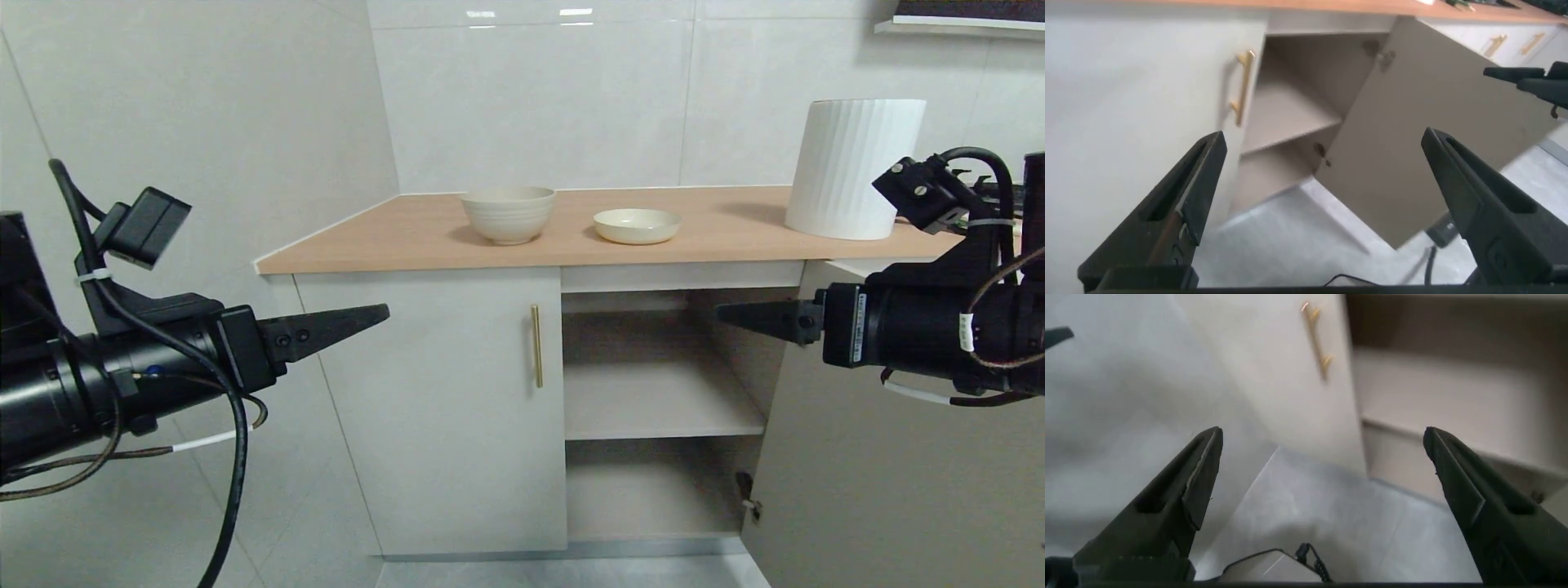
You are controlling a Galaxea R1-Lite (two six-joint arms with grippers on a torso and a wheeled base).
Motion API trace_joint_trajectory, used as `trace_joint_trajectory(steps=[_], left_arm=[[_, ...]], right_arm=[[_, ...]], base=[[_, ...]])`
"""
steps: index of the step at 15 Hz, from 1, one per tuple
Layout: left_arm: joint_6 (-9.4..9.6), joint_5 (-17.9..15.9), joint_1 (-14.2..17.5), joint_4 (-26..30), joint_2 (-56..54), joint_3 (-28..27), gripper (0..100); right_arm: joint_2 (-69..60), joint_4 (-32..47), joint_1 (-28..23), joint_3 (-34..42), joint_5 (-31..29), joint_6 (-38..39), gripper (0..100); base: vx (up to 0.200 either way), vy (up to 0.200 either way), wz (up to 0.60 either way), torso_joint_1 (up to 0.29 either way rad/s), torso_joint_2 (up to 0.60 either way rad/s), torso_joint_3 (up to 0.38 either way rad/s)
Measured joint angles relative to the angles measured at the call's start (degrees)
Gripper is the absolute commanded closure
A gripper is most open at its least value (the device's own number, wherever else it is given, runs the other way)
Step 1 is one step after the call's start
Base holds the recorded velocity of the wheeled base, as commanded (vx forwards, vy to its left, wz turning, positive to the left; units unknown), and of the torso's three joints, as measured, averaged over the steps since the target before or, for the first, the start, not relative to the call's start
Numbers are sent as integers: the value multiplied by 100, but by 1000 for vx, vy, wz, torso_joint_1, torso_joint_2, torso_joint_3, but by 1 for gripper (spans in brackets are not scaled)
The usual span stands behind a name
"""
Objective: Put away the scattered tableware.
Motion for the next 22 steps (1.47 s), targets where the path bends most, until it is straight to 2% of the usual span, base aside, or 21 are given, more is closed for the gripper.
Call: trace_joint_trajectory(steps=[8, 19, 22], left_arm=[[-5, 1, 7, -6, 48, 17, 0], [-29, 26, 2, -1, -9, 39, 0], [-38, 33, 2, -20, -20, 30, 0]], right_arm=[[6, 4, 5, 71, 13, -13, 0], [-60, -11, -17, 168, 20, -150, 0], [100, -27, -94, 168, 20, -240, 0]], base=[[200, 0, 0, 2, 3, 3], [0, 0, 0, 2, -7, -2], [0, 0, 0, 46, -235, -238]])
